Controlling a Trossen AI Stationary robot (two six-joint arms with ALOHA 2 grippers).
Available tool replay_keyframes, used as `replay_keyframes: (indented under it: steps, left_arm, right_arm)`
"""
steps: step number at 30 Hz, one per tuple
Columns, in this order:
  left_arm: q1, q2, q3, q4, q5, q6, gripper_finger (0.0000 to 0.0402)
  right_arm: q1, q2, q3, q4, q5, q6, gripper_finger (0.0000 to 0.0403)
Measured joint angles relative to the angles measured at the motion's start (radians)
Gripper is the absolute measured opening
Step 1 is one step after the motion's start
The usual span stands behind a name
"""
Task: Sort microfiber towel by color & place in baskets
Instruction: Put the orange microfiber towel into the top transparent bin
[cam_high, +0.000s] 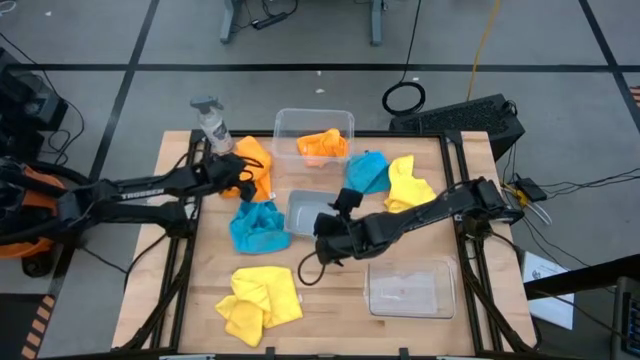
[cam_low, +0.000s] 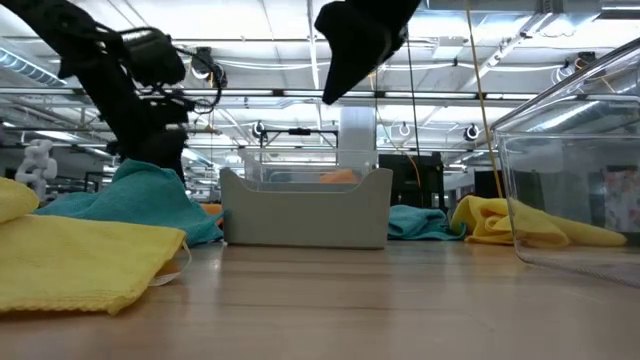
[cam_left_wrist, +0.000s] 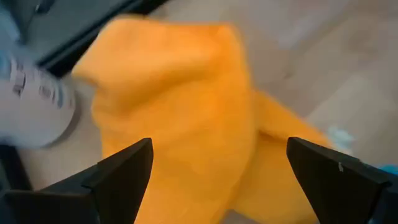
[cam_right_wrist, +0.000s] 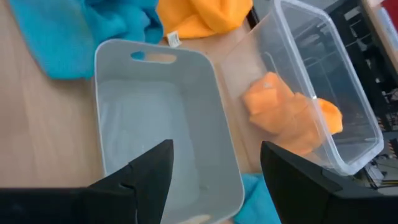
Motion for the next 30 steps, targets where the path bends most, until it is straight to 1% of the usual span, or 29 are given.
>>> replay_keyframes:
  steps: [6, 9, 17, 20, 21, 23, 26, 30]
  left_arm:
    - [0.114, 0.104, 0.0, 0.019, 0.04, 0.025, 0.0374]
    - [0.164, 0.16, 0.0, 0.054, 0.095, 0.063, 0.0374]
    - [0.237, 0.33, 0.0, 0.174, 0.205, 0.12, 0.0374]
    - [0.26, 0.385, 0.006, 0.217, 0.231, 0.147, 0.0362]
    - [0.268, 0.401, 0.006, 0.217, 0.247, 0.163, 0.0351]
    - [0.284, 0.429, 0.008, 0.231, 0.283, 0.188, 0.0315]
    - [0.3, 0.452, 0.01, 0.258, 0.301, 0.219, 0.0242]
    - [0.301, 0.445, 0.007, 0.263, 0.295, 0.227, 0.0137]
  right_arm:
    - [0.0, -0.001, -0.049, 0.118, 0.005, -0.011, 0.0233]
    - [0.0, -0.001, -0.052, 0.165, 0.005, -0.042, 0.0233]
    - [-0.007, -0.001, -0.052, 0.256, 0.005, -0.143, 0.0233]
    - [-0.016, -0.001, -0.052, 0.27, 0.005, -0.156, 0.0233]
    - [-0.018, -0.001, -0.052, 0.276, 0.005, -0.161, 0.0233]
    - [-0.024, -0.001, -0.052, 0.29, 0.004, -0.171, 0.0233]
    - [-0.031, -0.001, -0.052, 0.33, 0.002, -0.192, 0.0233]
    - [-0.035, -0.001, -0.052, 0.386, -0.002, -0.233, 0.0233]
